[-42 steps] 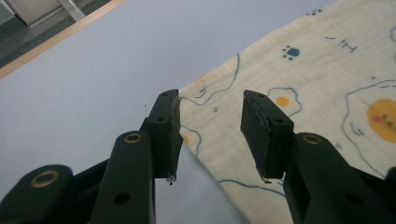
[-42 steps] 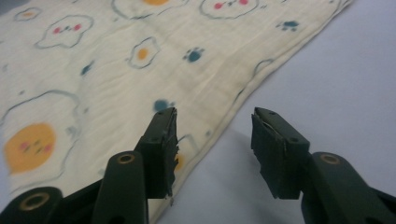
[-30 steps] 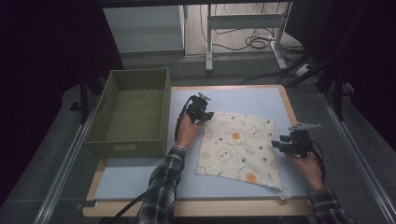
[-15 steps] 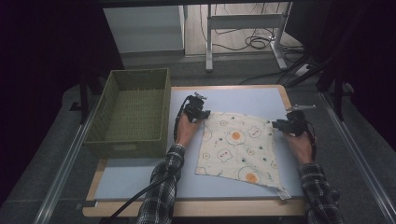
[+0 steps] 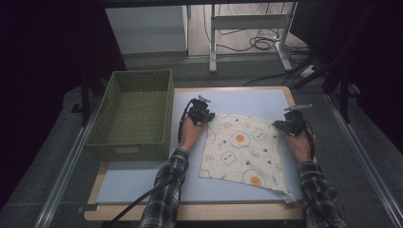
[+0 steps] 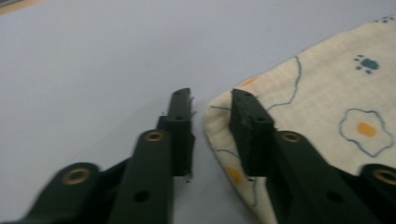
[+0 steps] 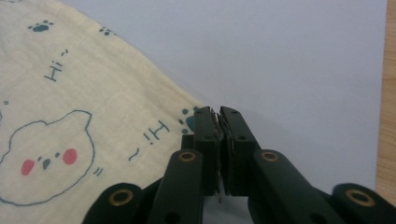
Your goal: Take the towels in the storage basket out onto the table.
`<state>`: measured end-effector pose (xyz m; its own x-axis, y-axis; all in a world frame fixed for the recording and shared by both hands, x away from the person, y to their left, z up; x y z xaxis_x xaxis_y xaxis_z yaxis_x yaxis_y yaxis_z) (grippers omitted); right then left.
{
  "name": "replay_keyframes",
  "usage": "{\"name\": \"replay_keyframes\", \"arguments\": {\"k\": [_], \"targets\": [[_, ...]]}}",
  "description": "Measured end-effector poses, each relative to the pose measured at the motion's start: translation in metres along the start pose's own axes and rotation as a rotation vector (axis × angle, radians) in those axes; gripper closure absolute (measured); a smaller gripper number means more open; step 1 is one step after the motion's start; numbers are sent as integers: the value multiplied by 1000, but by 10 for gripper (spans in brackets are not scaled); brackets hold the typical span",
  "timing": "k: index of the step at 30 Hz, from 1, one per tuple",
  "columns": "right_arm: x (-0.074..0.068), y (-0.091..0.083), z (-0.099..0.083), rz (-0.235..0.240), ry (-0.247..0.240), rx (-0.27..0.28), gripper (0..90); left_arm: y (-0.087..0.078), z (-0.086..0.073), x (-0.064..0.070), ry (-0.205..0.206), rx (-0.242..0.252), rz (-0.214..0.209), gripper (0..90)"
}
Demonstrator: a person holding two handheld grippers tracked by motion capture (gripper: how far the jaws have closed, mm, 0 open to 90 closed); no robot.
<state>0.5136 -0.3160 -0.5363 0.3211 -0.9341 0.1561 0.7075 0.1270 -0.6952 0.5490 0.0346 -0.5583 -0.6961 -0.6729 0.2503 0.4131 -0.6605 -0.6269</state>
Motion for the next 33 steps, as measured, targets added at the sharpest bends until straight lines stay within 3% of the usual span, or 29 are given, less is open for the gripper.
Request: {"name": "replay_keyframes", "arguments": {"k": [2,4,7,9,11,15,20,25,30,33], "targets": [[-2,-1,2,-13,-11,-15,874,0,0,1,-18,5,-37,822],[-4,-3,3,-26,-31,-22,877,0,0,2,-20,4,-42,874],[-3,-7,7,-30,-31,-8,879,-4,3,2,-9,4,-12,886],[1,-11,14,-38,-33,10,879,-12,9,1,-15,45,5,889],[4,-16,22,-43,-27,29,879,-21,16,1,-26,92,-4,890],[6,-25,30,-29,-15,56,880,-28,16,10,9,71,9,889],[7,-35,18,5,-4,68,879,-35,5,25,39,68,29,888],[7,-46,6,40,5,71,880,-46,-2,44,99,41,78,886],[2,-60,-6,62,-16,81,880,-55,-12,63,120,22,61,886],[-1,-69,-16,67,-33,84,880,-59,-21,69,110,19,47,886]]}}
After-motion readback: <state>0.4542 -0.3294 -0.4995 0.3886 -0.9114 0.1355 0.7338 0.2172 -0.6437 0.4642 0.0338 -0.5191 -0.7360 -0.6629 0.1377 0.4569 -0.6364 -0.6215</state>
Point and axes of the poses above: each handheld gripper's, and its own axes: y roughly forward along the jaws, z roughly out of its top, x roughly to its right, the point moved 3 cm from there along y, roughly forward along the jaws, and after that the axes turned 13 degrees about -z, right-handed, at the moved point
